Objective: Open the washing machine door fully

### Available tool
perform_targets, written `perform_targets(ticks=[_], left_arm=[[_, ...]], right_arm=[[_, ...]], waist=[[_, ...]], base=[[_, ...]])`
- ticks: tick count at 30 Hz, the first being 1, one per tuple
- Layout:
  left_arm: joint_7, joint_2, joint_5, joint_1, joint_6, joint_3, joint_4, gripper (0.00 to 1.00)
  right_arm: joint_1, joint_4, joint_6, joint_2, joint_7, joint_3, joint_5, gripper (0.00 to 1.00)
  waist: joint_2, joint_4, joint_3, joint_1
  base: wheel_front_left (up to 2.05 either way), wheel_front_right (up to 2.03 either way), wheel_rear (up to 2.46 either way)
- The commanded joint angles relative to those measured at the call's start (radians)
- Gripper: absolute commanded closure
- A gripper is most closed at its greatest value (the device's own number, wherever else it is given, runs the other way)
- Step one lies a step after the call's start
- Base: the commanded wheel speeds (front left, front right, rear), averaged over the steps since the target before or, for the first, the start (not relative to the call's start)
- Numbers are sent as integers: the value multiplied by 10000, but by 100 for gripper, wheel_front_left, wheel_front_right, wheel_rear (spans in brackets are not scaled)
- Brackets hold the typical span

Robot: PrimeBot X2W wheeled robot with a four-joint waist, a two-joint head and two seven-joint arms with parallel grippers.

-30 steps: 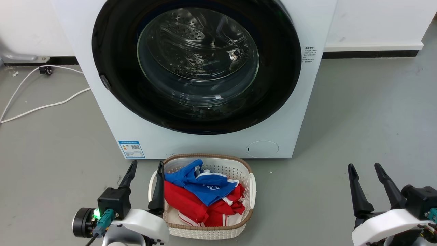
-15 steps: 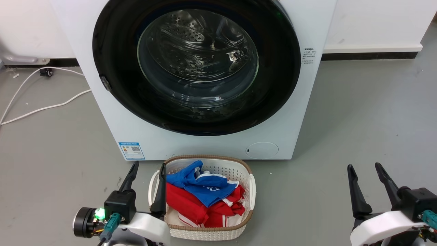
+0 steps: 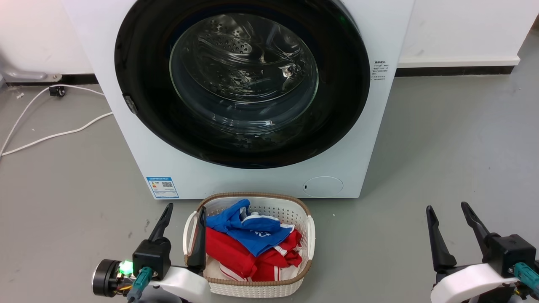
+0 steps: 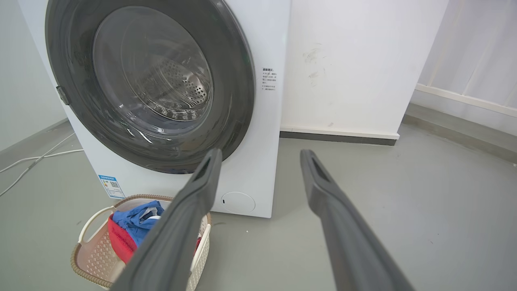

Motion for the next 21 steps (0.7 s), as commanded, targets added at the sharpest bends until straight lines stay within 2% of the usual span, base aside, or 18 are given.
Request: perform_targets(ticks=[1,15,16,17,18,19,21], left_arm=[[-26,-32,-8,57,-67,72,75,0],[-26,-167,-103,28,-171,245,281,0],[-26,-165,-93,32,-173,250,286,0],[-26,-165,-93,32,-173,250,286,0],[-26,-166,-85,31,-176,263,280,0],[-26,-170,-78,30,-183,271,284,0],[-26,-180,-67,17,-192,289,298,0]], right_arm=[[79,16,-3,49,-52,-15,45,0],[-47,207,-1,68,-120,-8,193,0],[-48,226,-1,68,-91,-11,246,9],[-48,226,-1,68,-91,-11,246,9],[-55,237,-3,69,-70,-21,333,68],[-61,259,-1,70,-44,-1,424,100],[-69,278,-1,74,-3,27,622,100]], waist=[[0,3,-4,0],[0,18,-1,0],[0,21,-1,0],[0,21,-1,0],[0,24,1,0],[0,27,0,0],[0,32,2,0]], base=[[0,0,0],[0,0,0],[0,0,0],[0,0,0],[0,0,0],[0,0,0],[0,0,0]])
